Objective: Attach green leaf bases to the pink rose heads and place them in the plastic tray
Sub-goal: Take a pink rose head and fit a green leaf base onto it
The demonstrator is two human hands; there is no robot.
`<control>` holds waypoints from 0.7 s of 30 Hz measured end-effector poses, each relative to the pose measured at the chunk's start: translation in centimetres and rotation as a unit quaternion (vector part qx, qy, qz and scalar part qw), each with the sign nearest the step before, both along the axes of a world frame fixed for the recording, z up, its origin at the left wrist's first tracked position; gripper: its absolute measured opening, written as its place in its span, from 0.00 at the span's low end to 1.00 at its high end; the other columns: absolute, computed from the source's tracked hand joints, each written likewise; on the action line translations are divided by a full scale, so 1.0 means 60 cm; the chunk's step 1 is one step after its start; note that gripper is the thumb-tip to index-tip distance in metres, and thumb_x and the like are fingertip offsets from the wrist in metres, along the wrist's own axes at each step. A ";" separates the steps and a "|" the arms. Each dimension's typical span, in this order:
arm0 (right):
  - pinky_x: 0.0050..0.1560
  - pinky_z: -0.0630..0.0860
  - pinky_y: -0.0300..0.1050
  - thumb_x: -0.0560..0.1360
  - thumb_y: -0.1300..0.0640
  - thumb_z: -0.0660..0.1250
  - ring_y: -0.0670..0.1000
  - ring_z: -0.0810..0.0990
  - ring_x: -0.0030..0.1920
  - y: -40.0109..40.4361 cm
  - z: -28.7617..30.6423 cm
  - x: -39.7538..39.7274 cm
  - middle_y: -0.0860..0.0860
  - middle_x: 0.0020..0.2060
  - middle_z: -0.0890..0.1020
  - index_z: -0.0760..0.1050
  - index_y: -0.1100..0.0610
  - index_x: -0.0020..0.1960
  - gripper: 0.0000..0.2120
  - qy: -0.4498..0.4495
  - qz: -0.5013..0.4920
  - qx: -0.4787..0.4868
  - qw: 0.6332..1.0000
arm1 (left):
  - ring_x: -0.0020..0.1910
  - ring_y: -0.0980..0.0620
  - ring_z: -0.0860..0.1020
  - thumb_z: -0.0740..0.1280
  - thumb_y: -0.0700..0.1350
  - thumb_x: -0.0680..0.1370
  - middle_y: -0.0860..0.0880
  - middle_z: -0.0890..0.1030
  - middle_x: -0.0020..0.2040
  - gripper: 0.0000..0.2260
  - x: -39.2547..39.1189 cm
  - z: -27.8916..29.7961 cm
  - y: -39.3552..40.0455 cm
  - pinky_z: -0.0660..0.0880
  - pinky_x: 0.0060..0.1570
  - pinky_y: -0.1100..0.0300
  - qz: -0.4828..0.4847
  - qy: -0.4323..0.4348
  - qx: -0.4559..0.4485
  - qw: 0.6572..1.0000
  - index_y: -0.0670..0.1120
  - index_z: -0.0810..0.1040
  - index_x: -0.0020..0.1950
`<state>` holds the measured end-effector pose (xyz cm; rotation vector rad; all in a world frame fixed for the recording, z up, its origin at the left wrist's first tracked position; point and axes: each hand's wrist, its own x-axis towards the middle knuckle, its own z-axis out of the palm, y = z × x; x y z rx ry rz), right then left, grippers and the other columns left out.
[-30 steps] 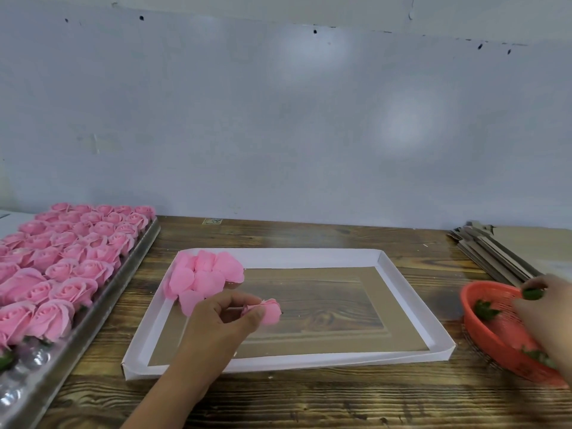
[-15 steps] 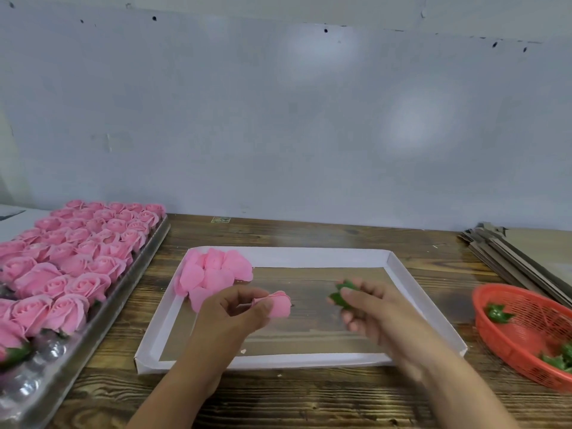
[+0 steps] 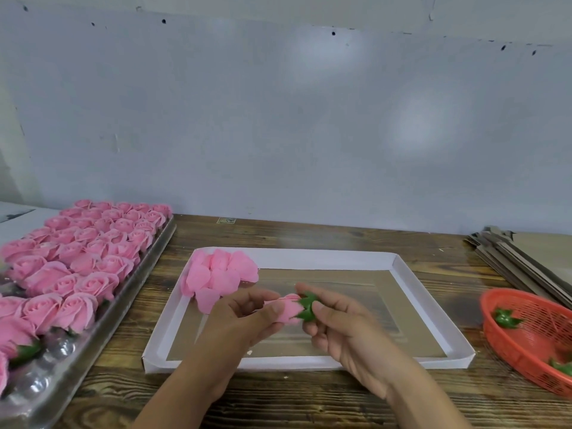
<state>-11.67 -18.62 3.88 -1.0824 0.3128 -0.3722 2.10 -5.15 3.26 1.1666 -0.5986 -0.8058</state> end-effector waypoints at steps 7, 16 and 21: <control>0.42 0.81 0.40 0.75 0.67 0.67 0.52 0.84 0.40 0.015 -0.015 0.009 0.60 0.47 0.85 0.78 0.63 0.60 0.13 -0.003 -0.100 -0.070 0.992 | 0.49 0.47 0.86 0.74 0.41 0.69 0.39 0.86 0.50 0.08 -0.002 0.002 -0.001 0.82 0.44 0.63 0.005 0.051 -0.025 0.998 0.41 0.86 0.46; 0.43 0.80 0.37 0.74 0.72 0.68 0.50 0.86 0.42 0.025 -0.019 0.007 0.58 0.45 0.87 0.82 0.62 0.55 0.13 0.009 -0.132 -0.163 0.978 | 0.48 0.47 0.85 0.76 0.43 0.68 0.40 0.86 0.49 0.08 -0.008 0.000 -0.002 0.81 0.46 0.62 0.010 0.022 -0.006 1.000 0.43 0.87 0.45; 0.41 0.80 0.37 0.73 0.72 0.69 0.46 0.84 0.40 0.026 -0.019 0.007 0.55 0.42 0.87 0.83 0.60 0.53 0.12 0.013 -0.130 -0.189 0.973 | 0.50 0.45 0.85 0.78 0.48 0.64 0.40 0.86 0.49 0.13 -0.005 0.000 0.001 0.81 0.47 0.61 -0.001 -0.010 0.006 1.000 0.45 0.87 0.45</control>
